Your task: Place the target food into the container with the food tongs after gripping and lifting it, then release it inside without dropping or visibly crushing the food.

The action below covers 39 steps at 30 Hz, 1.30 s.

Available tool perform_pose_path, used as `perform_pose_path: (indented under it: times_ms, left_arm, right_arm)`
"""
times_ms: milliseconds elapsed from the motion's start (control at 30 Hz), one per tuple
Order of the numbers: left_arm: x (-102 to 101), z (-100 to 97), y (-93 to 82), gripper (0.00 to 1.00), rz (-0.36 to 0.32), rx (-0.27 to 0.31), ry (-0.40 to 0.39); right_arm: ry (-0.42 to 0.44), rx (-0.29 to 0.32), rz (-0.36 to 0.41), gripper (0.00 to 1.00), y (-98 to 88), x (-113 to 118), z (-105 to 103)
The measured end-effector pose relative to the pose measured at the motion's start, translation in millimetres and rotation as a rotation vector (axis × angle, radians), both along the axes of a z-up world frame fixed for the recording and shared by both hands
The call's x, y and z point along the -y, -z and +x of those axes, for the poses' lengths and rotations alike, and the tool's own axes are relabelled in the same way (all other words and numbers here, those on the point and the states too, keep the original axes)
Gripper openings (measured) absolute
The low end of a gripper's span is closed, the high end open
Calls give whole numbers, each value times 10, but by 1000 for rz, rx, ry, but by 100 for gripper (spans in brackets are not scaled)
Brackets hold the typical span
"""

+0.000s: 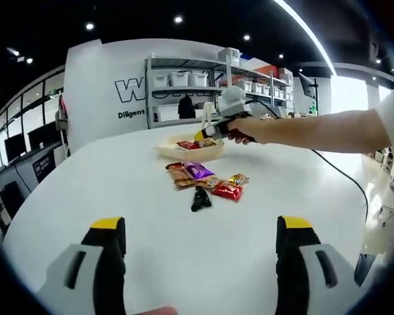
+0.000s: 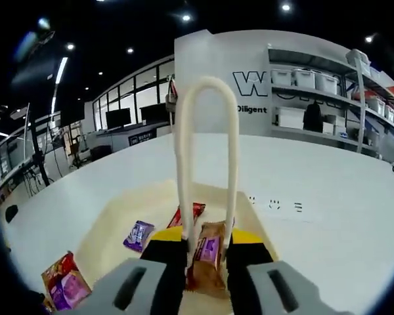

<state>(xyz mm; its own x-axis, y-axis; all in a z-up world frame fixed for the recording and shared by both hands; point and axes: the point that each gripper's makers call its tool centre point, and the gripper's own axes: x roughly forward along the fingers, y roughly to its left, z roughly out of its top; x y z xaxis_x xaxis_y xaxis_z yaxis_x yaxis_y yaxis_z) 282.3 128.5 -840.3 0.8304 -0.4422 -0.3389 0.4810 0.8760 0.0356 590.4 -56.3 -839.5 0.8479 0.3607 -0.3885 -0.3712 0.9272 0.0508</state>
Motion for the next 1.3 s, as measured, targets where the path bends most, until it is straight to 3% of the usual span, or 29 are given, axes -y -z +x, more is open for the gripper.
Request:
perform_pose_path:
  times_ms: [300, 667, 967, 1300]
  left_arm:
    - [-65, 21, 43, 94, -2, -8, -14]
    - [-46, 5, -13, 93, -1, 3, -13]
    - [38, -102, -75, 93, -4, 18, 1]
    - [115, -219, -212, 94, -18, 49, 19]
  right_arm:
    - [15, 0, 7, 18, -3, 68, 90]
    - [8, 32, 33, 18, -194, 15, -157]
    - [-30, 68, 43, 18, -428, -101, -433]
    - [-71, 78, 44, 18, -550, -112, -653]
